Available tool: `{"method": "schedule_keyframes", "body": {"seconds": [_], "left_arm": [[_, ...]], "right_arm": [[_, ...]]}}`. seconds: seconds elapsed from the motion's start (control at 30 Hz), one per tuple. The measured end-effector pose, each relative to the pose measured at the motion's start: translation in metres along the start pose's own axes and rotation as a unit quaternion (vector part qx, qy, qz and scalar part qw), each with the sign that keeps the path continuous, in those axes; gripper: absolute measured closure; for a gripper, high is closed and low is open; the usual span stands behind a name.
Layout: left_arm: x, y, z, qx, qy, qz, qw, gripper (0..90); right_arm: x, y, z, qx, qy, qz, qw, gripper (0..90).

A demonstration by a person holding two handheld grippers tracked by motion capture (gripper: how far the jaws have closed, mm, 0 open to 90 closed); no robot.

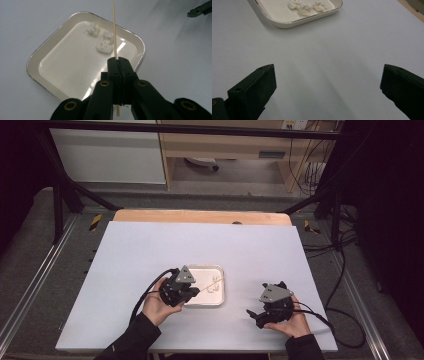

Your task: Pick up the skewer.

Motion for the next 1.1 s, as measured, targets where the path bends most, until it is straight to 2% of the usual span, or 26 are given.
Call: {"method": "schedule_keyframes", "body": {"seconds": [0.1, 0.53, 0.87, 1.1], "left_arm": [[-0.005, 0.003, -0.002, 0.001, -0.004, -0.007, 1.0, 89.1], [-0.026, 0.021, -0.011, 0.014, -0.013, -0.04, 0.999, 89.1], [-0.035, 0.031, -0.017, 0.024, -0.018, -0.055, 0.9981, 89.1], [-0.04, 0.036, -0.022, 0.027, -0.027, -0.063, 0.9972, 89.1]], "right_arm": [[-0.004, -0.002, 0.0, 0.006, -0.005, 0.03, 0.9995, 1.6], [-0.011, -0.008, 0.0, 0.011, -0.011, 0.081, 0.9966, 3.3], [-0.016, -0.011, 0.001, 0.015, -0.015, 0.13, 0.9913, 7.2], [-0.018, -0.012, -0.001, 0.02, -0.02, 0.165, 0.9859, 9.3]]}}
Point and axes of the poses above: each handheld gripper's, and its own axes: z roughly backward along the jaws, x roughly out of its underside, y roughly to its right, the point moved 8 cm from there along -z, roughly forward along the jaws
